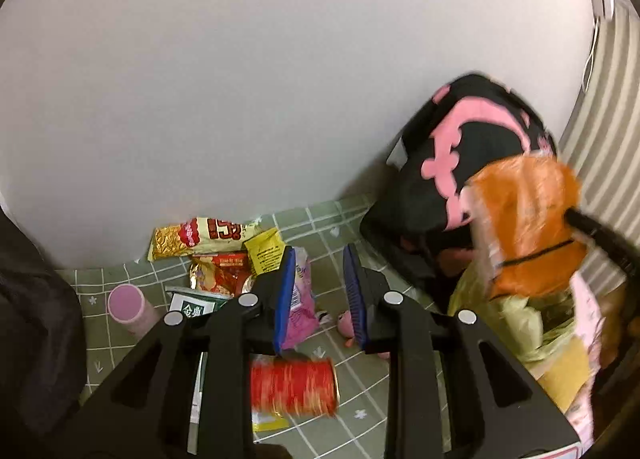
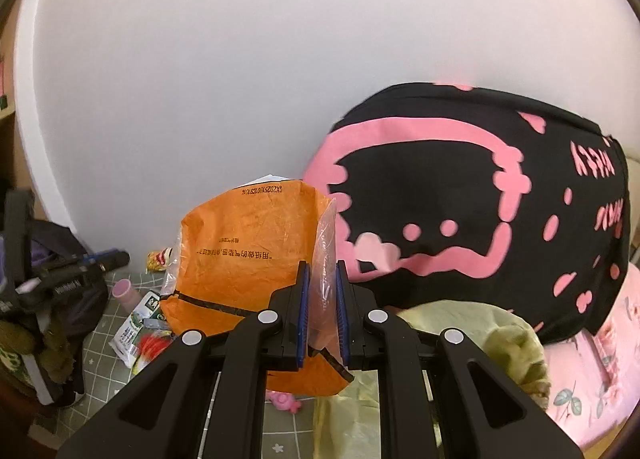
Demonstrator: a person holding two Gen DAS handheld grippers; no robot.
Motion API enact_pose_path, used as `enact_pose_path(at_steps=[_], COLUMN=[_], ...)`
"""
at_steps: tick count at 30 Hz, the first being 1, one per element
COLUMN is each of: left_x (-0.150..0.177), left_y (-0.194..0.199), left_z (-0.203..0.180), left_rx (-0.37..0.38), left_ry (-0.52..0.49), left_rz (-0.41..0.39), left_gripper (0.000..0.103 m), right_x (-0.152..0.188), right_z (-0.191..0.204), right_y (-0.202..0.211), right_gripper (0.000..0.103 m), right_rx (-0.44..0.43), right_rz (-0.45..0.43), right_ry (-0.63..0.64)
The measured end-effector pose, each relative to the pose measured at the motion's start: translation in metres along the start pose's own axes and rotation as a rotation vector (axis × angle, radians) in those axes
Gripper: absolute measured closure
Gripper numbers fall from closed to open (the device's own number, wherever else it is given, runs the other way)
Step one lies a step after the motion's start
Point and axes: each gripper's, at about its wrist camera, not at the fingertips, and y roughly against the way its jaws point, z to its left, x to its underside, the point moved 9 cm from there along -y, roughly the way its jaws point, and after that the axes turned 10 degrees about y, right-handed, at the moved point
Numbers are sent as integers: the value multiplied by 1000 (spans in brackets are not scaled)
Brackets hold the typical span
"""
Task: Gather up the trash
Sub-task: 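Lift the orange bag with the right tool while the left tool lifts the red cup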
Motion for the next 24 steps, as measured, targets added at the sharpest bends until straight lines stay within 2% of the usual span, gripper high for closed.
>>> enact_pose_path(at_steps=[3,6,9,13,16,24], left_x=[22,47,75,110,122,111], left_y=[-16,-23,-19,-14,-10,8], left_z=[12,32,49,74,91,115], left_rx=[-6,-5,19,-41,-71,-124], left_ry=[21,86,140,153,194,181], left_rz=[76,148,192,232,238,156], left_gripper=[79,78,67,64,64,59], right_x=[6,19,31,40,42,42], right_z=[-3,6,19,39,50,72], right_y=[1,-6,-19,-31,-36,-46], right_gripper=[90,90,90,90,90,90], right_rx=[-7,-26,-68,-129,-157,-208], right_rz=[0,18,54,75,72,59], right_ry=[-19,-8,1,15,21,6])
